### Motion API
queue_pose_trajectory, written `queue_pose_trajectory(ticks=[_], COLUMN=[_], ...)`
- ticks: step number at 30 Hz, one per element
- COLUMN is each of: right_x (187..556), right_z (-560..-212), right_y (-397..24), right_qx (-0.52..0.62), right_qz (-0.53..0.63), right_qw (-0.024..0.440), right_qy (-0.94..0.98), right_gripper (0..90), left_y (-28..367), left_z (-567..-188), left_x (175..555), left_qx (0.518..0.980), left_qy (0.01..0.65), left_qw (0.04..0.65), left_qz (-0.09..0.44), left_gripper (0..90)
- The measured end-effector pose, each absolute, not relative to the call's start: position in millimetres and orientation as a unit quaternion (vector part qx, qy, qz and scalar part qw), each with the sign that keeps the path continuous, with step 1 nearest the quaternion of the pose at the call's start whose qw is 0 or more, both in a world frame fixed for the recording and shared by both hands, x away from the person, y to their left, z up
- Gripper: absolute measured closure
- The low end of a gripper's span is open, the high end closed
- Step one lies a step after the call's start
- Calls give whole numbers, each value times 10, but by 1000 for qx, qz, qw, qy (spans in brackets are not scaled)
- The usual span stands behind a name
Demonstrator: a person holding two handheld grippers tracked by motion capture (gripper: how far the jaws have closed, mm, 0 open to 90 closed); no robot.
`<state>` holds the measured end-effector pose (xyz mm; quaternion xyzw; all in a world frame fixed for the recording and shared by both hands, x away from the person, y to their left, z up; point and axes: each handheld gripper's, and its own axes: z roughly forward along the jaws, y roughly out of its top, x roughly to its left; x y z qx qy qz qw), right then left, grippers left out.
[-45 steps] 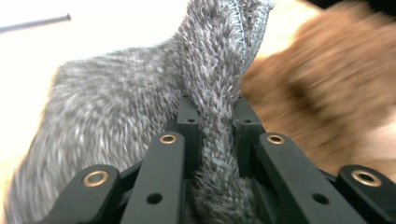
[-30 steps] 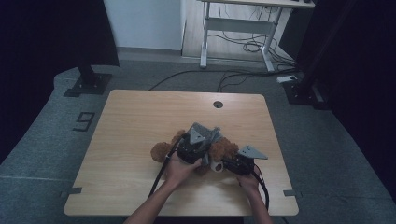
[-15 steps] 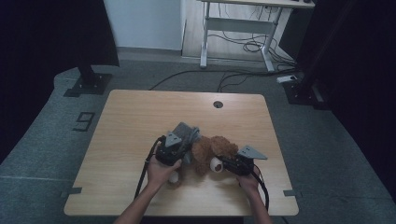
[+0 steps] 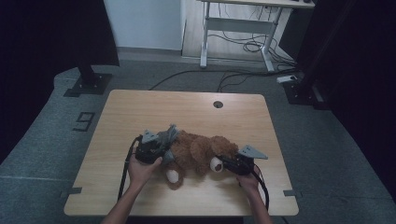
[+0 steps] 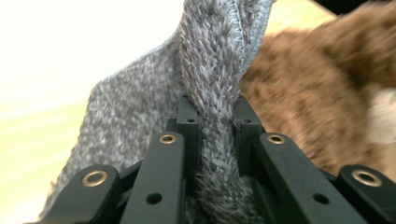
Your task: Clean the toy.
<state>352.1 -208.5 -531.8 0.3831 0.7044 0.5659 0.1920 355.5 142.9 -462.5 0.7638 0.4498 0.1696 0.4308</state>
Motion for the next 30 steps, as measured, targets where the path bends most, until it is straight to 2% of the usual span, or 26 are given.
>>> queue_pose_trajectory(ticks=[10,15,23,30], right_x=[3528,3526,3523,3522], right_z=[-5323,-5325,-5331,-5332], right_y=[-2100,-2102,-2107,-2107], right_qx=[384,385,384,385], right_qz=[568,569,570,568], right_qw=[188,186,186,186], right_qy=[704,702,702,703], right_gripper=[496,496,496,495], left_y=[975,506,-114,-358], left_z=[-4003,-3828,-4095,-4450], left_x=[3640,3675,3649,3599], left_qx=[766,785,822,848], left_qy=[399,362,321,306], left_qw=[470,474,451,415], left_qz=[180,168,134,123], left_gripper=[775,774,774,773])
